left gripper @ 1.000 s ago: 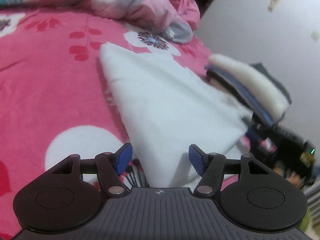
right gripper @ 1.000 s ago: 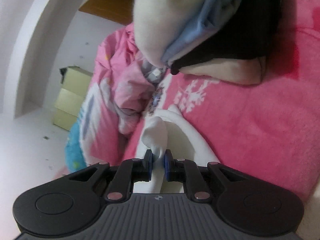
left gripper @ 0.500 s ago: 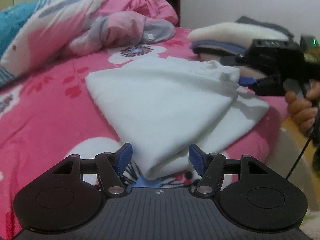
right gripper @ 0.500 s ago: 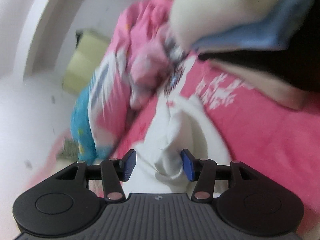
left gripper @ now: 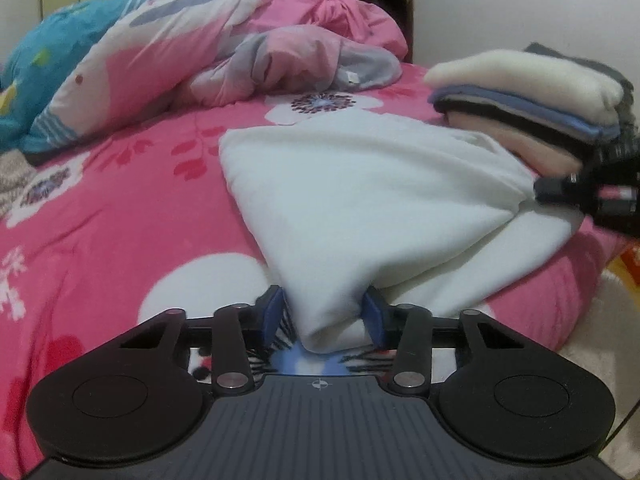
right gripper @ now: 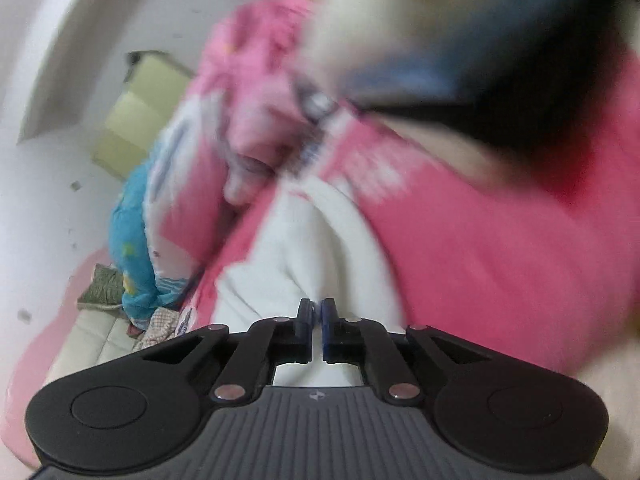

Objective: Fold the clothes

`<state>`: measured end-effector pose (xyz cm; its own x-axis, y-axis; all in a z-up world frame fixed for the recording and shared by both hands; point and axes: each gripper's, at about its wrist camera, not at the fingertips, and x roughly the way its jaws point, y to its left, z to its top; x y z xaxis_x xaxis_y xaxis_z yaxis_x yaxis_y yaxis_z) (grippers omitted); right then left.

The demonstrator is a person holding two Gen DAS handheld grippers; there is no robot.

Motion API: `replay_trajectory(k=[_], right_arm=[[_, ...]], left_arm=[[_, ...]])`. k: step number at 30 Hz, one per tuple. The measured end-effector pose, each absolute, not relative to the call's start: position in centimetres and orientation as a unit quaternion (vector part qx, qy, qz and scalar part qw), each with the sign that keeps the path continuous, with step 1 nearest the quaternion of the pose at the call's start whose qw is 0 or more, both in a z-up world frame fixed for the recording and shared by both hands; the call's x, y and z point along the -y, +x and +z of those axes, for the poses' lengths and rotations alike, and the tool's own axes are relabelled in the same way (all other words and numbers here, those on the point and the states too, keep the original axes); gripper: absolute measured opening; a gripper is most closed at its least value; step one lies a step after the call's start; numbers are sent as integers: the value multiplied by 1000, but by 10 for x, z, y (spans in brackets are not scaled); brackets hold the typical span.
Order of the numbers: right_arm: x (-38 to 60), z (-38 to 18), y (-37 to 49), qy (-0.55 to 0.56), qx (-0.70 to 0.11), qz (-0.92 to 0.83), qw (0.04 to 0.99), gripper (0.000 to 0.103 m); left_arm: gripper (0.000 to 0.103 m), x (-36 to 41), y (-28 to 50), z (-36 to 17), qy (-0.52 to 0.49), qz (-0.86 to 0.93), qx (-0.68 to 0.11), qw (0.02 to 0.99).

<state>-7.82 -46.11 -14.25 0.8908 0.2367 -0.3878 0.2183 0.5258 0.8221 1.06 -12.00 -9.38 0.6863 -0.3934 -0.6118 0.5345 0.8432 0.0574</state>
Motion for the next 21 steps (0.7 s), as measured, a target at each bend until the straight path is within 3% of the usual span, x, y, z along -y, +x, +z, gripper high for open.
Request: replay_trajectory(k=[4, 5, 6, 8, 19, 21], right_arm=[[469, -131, -86, 515, -183, 30, 837, 8], [470, -128, -85, 510, -185, 29, 840, 15], [470, -125, -84, 503, -189, 26, 843, 35], [466, -123, -79, 488, -203, 28, 849, 52], [443, -118, -38, 396, -290, 46, 870, 52], [439, -117, -29, 374, -295, 62, 877, 48]], left_arm=[[40, 123, 5, -89, 131, -251, -289, 915], [39, 124, 3, -89, 135, -249, -284, 916], [39, 125, 3, -89, 138, -247, -281, 917], [36, 126, 2, -88, 134, -244, -280, 918], [35, 125, -1, -90, 125, -238, -279, 922], [35, 125, -1, -94, 126, -237, -280, 922]])
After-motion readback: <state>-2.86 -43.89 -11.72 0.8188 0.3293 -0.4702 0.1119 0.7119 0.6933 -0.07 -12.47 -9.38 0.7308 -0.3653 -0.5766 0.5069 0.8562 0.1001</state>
